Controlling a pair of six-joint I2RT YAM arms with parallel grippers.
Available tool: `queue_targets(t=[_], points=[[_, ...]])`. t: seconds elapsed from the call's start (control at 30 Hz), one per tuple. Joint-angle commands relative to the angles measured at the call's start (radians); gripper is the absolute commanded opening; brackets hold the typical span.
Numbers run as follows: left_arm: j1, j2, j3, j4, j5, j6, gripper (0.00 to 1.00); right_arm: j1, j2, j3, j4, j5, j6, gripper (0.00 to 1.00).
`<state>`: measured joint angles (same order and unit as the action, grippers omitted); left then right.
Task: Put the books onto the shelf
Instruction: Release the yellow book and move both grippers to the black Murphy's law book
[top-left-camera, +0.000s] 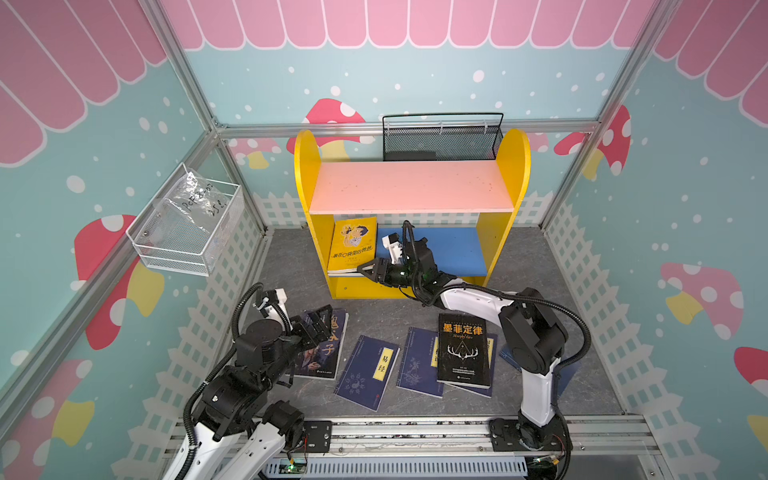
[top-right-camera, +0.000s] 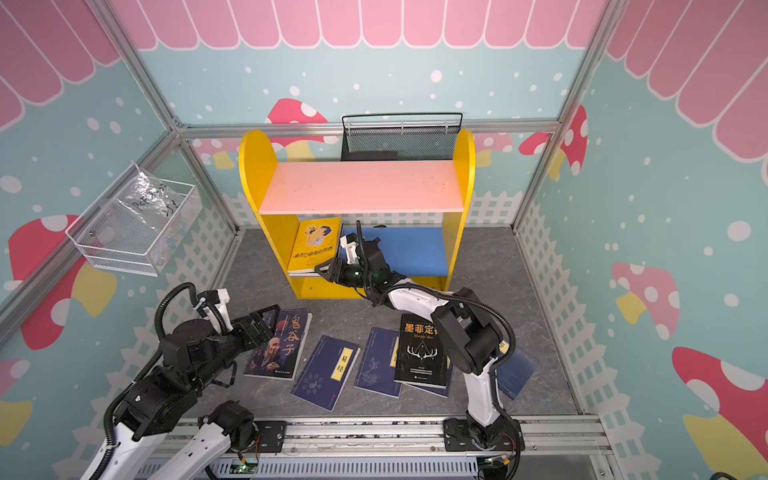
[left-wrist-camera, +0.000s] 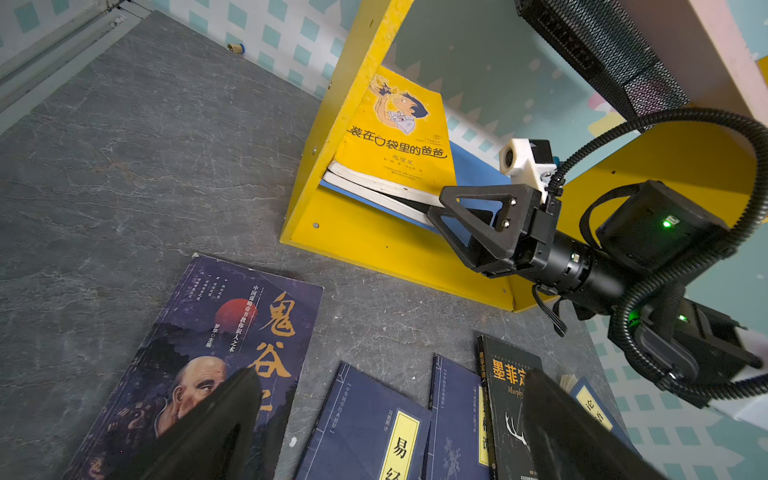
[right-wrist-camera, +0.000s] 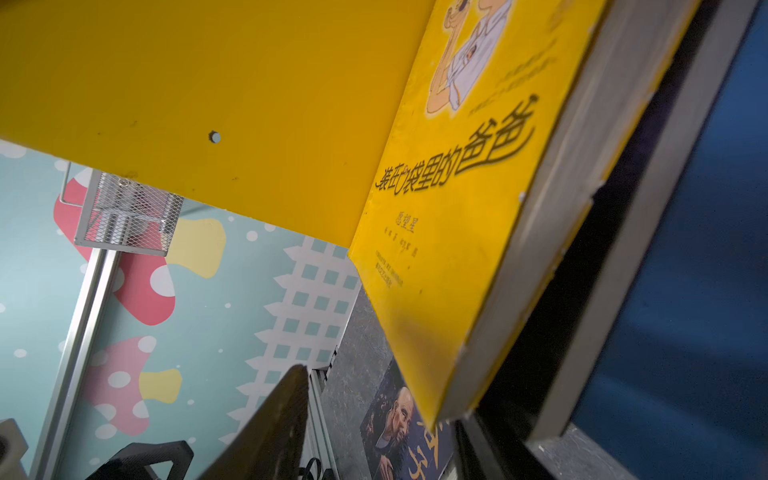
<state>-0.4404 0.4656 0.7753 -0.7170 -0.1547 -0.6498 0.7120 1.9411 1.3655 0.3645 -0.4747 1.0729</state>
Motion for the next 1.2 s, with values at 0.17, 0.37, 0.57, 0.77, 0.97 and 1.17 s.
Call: queue_targets(t=[0.17, 0.37, 0.57, 0.77, 0.97, 1.17], points=[[0.005, 0.007, -0.018, 0.034, -0.006, -0.017, 0.99, 0.032, -0.153, -0.058, -0.176, 0.222, -0.078, 0.58], [0.005, 0.005, -0.019, 0.035, 0.004, -0.012, 0.99, 0.032, -0.243, -0.149, -0.176, 0.264, -0.132, 0.58], [0.005, 0.043, -0.026, -0.007, 0.072, 0.006, 0.99, 0.037, -0.419, -0.308, -0.274, 0.351, -0.187, 0.61], [0.004, 0.142, -0.064, 0.034, 0.259, 0.021, 0.99, 0.071, -0.628, -0.487, -0.418, 0.481, -0.145, 0.68], [-0.055, 0.177, -0.186, 0.257, 0.401, -0.099, 0.99, 0.071, -0.804, -0.649, -0.573, 0.638, -0.041, 0.73], [-0.303, 0.291, -0.246, 0.467, 0.318, -0.175, 0.99, -0.114, -0.999, -0.803, -0.645, 0.595, -0.045, 0.75]])
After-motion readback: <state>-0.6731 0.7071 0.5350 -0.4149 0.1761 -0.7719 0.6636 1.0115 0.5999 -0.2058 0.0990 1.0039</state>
